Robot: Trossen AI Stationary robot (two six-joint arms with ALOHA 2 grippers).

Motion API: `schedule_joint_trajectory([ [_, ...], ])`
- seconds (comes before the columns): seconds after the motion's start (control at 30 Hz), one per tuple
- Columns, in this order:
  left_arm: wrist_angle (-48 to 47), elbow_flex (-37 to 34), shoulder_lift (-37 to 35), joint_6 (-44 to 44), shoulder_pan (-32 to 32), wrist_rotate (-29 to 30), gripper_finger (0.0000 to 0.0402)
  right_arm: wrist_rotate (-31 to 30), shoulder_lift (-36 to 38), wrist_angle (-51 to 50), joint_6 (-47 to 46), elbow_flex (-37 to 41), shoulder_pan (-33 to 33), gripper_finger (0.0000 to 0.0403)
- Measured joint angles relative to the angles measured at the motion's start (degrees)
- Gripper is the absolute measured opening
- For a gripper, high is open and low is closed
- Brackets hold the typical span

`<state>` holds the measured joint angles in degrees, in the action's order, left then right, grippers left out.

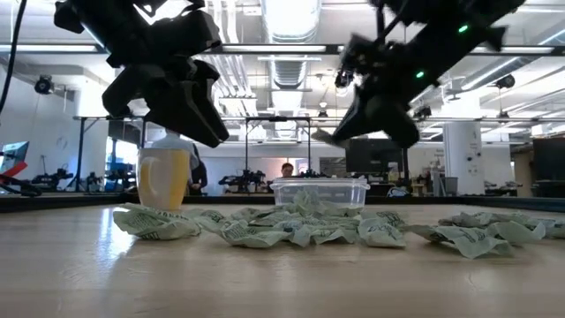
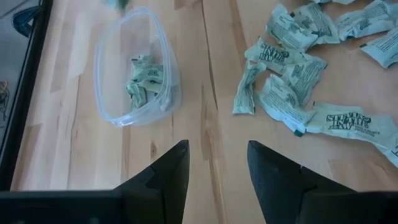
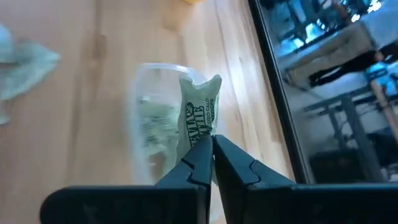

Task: Pick and place Stevia / Truvia into bins
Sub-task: Put the stevia packet into the transparent bin

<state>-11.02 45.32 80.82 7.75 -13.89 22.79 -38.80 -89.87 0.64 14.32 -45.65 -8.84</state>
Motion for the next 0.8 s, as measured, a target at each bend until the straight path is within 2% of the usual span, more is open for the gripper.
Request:
schedule_joint_trajectory([
  [0.23,0.0,-0.1,0.0,0.1,0.0,-1.8,0.0146,2.3,-0.3,-0.5,-2.1,0.0,6.9,0.0009],
  [0.33,0.6,-0.3,0.0,0.1,0.0,-2.0,0.0146,7.1,-0.3,0.3,-2.0,0.0,7.9,0.0013],
  [0.4,1.3,-0.5,0.0,0.1,0.0,-2.0,0.0146,8.9,-0.3,0.3,-2.3,0.0,8.3,0.0023],
  [0.57,3.6,-0.5,1.5,0.1,0.0,-2.5,0.0146,8.9,-0.3,-0.1,-3.2,0.1,8.6,0.0067],
  [0.8,8.7,-0.3,7.3,6.1,0.0,-13.0,0.0146,8.8,2.0,-1.9,-2.9,0.1,7.7,0.0119],
])
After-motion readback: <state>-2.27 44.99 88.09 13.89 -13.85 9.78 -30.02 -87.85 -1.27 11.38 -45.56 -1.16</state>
